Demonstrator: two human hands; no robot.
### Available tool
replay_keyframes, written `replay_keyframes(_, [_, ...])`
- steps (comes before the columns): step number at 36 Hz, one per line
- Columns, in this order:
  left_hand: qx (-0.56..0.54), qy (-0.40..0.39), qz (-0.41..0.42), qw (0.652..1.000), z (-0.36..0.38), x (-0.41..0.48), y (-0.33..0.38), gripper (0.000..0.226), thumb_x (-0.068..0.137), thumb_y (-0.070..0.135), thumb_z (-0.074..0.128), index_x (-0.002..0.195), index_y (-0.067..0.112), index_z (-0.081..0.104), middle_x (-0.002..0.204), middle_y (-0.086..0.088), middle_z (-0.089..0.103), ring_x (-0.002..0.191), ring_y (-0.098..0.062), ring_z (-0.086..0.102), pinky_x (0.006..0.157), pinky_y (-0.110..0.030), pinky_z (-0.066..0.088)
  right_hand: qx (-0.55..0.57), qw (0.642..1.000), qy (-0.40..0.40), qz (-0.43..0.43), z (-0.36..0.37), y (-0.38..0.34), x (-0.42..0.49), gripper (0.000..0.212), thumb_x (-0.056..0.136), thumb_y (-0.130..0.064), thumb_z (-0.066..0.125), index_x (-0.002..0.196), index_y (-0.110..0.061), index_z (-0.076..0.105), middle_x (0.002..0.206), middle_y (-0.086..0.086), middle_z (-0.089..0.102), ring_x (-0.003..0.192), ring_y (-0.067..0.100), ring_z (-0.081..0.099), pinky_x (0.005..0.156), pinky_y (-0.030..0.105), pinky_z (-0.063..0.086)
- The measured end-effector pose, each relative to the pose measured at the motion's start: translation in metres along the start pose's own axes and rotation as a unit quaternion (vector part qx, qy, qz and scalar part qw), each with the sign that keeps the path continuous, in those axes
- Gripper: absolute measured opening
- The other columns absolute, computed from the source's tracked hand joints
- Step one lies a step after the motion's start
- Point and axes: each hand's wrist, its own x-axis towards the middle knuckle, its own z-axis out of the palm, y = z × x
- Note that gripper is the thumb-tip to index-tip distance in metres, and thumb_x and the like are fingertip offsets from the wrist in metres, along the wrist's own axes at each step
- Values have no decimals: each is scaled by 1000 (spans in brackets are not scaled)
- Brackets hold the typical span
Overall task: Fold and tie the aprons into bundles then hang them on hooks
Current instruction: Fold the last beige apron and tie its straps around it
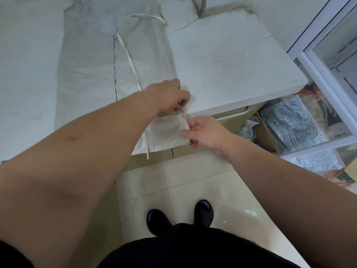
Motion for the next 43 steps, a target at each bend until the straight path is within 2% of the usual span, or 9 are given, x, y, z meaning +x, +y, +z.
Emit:
replay_keyframes(8, [-12,69,-52,996,12,2,0,14,93,11,51,89,24,53,96,0,43,95,-25,50,68,-33,36,-55,998,-12,8,-1,1,-4,16,86,-11,69,84,-2,56,65,7,55,58,16,52,60,26,56])
replay_keyframes(13, [-142,104,-46,983,21,-14,-3,37,92,16,57,129,19,52,127,-5,47,115,-21,49,95,-32,41,-77,996,-38,31,2,-4,-5,23,87,-30,67,75,-15,56,70,-2,56,60,11,50,70,34,54])
replay_keyframes(17, [-110,238,-81,962,30,-43,-14,41,93,16,51,134,14,52,145,-12,41,133,-31,38,106,-41,35,-101,993,64,20,7,-13,1,44,95,-48,45,80,-11,64,80,7,63,78,26,59,78,39,53])
replay_keyframes(19, [-97,268,-131,950,33,-58,-22,39,96,18,47,134,13,53,149,-15,37,138,-34,32,110,-45,28,-185,973,138,-23,9,-17,7,45,98,-42,41,72,-7,55,71,10,57,72,30,55,61,33,46])
replay_keyframes(23, [-46,126,-238,962,34,-80,-38,50,102,35,29,150,23,25,161,-6,6,148,-25,2,118,-50,6,-287,920,239,-118,10,-24,13,18,93,-32,52,100,-15,51,101,6,55,89,25,50,71,31,36])
replay_keyframes(26, [-7,2,-250,968,41,-89,-50,55,102,44,16,153,26,6,162,2,-6,148,-23,-7,116,-57,4,-497,851,131,-114,13,-25,18,50,96,-41,42,144,-29,29,152,7,23,133,32,28,108,44,21])
replay_keyframes(32, [-34,-50,-265,962,46,-96,-52,58,101,49,12,152,32,-9,159,5,-20,147,-22,-15,117,-55,1,-591,804,55,-42,17,-26,21,65,96,-52,20,151,-24,0,159,-1,-9,144,34,0,113,56,-7])
replay_keyframes(36, [-43,-48,-269,961,43,-96,-51,58,101,51,14,152,35,-5,160,5,-17,147,-21,-13,117,-54,1,-544,827,100,-99,17,-44,24,57,94,-43,31,144,-17,28,159,5,-3,143,32,7,116,50,1])
replay_keyframes(43, [-87,105,-273,952,22,-90,-54,41,100,47,33,133,33,53,148,6,39,141,-21,23,115,-46,10,-552,813,58,-174,13,-71,47,55,99,-38,29,148,-14,21,153,4,24,137,31,23,117,47,11])
